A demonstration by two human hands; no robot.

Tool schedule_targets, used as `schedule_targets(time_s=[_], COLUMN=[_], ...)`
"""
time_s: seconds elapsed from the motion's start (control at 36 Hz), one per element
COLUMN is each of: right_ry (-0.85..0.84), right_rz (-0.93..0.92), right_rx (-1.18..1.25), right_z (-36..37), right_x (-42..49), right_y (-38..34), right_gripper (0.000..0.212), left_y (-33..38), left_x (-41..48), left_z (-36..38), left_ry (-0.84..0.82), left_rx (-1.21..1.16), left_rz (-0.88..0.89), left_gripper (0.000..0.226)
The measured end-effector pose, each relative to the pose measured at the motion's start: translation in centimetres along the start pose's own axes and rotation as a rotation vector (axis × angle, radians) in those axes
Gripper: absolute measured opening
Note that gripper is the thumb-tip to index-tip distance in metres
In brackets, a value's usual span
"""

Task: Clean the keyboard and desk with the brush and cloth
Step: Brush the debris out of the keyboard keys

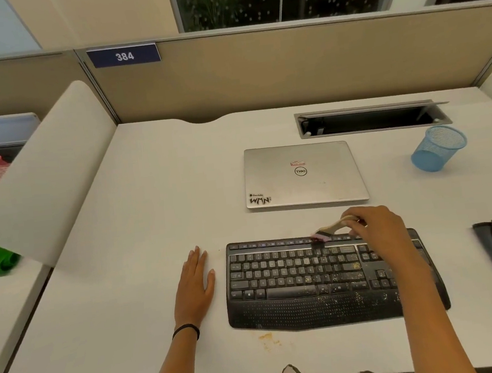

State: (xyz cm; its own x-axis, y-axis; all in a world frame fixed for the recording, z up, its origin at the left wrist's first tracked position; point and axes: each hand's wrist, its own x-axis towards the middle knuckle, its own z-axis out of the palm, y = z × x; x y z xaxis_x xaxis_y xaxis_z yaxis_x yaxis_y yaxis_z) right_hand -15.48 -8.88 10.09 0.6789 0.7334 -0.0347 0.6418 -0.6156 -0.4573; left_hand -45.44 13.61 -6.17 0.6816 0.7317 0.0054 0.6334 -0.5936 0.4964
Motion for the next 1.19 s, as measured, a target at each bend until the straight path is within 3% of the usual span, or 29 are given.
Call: schedule_targets(time_s=[0.11, 0.28, 0.42, 0.69, 0.83, 1.03, 1.19], right_ry=[-0.069, 0.140, -0.098, 0.148, -0.090, 0.116, -0.026], right_rz=[-0.022, -0.019, -0.001, -0.023, -0.003, 0.050, 0.033], right_rx=[0.012, 0.000, 0.100, 0.071, 0.123, 0.037, -0.079], right_z=[0.1, 0.3, -0.6, -0.2, -0.7, 0.0, -1.7], right_x=[0.1, 0.0, 0.1, 0.0, 0.1, 0.0, -0.3], right_y=[-0.3, 0.6, 0.9, 0.9, 1.0, 1.2, 0.9], right_gripper=[0.008, 0.010, 0.010, 0.009, 0.011, 0.012, 0.012], left_y=[-0.1, -0.1, -0.1, 0.0, 0.0, 0.0, 0.0], left_x=[0.0, 0.0, -0.1, 0.0, -0.1, -0.1, -0.1], left_z=[0.1, 0.1, 0.1, 0.0, 0.0, -0.1, 0.0], left_ry=[-0.004, 0.001, 0.002, 0.000, -0.005, -0.009, -0.016], left_rx=[0.005, -0.001, 0.000, 0.000, -0.002, 0.002, 0.007], left_rz=[0.003, -0.004, -0.002, -0.002, -0.003, -0.005, -0.006], left_gripper=[0.069, 0.069, 0.069, 0.070, 0.071, 0.071, 0.071])
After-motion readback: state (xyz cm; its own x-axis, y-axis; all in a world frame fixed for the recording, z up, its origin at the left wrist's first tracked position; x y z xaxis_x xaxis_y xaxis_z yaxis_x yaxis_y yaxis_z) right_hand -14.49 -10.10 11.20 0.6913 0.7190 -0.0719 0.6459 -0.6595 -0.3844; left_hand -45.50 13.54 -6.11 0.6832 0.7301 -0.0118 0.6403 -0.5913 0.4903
